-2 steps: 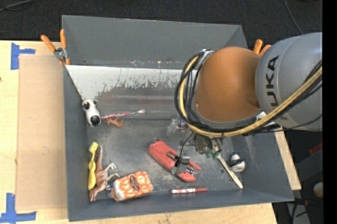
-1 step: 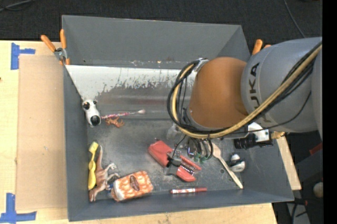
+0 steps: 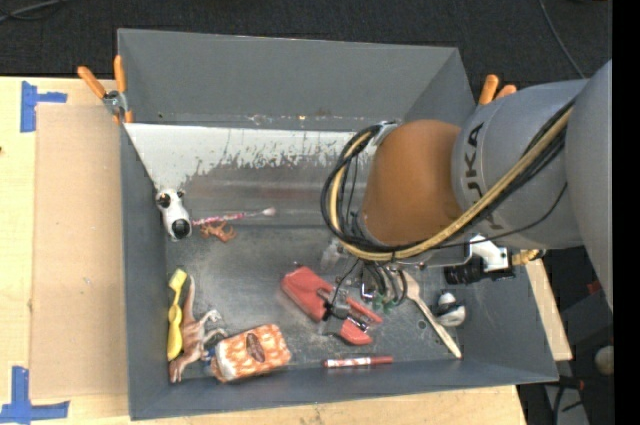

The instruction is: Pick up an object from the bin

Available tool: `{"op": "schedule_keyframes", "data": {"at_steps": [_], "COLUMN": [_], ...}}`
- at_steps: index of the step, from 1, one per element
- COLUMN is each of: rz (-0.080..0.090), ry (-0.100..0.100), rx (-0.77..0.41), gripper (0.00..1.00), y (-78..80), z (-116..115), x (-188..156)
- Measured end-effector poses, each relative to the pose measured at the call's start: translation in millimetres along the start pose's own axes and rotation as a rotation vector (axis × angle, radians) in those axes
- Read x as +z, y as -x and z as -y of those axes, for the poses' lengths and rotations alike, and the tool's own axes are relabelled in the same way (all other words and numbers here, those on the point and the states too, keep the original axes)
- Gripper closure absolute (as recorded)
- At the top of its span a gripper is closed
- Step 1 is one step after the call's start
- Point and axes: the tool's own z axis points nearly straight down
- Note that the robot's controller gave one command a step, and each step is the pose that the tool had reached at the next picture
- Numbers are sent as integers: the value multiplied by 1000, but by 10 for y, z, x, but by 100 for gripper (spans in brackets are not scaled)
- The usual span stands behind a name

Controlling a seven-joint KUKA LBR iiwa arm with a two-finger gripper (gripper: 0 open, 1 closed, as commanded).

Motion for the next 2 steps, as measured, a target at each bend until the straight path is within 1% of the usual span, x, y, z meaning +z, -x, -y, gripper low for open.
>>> {"op": "schedule_keyframes", "data": {"at_steps": [1,2], "rz": [7,9], "ry": [6,6], "rx": [86,18], "gripper": [0,100], "y": [-214,-43], "z": [269,221], "x": [386,314]}}
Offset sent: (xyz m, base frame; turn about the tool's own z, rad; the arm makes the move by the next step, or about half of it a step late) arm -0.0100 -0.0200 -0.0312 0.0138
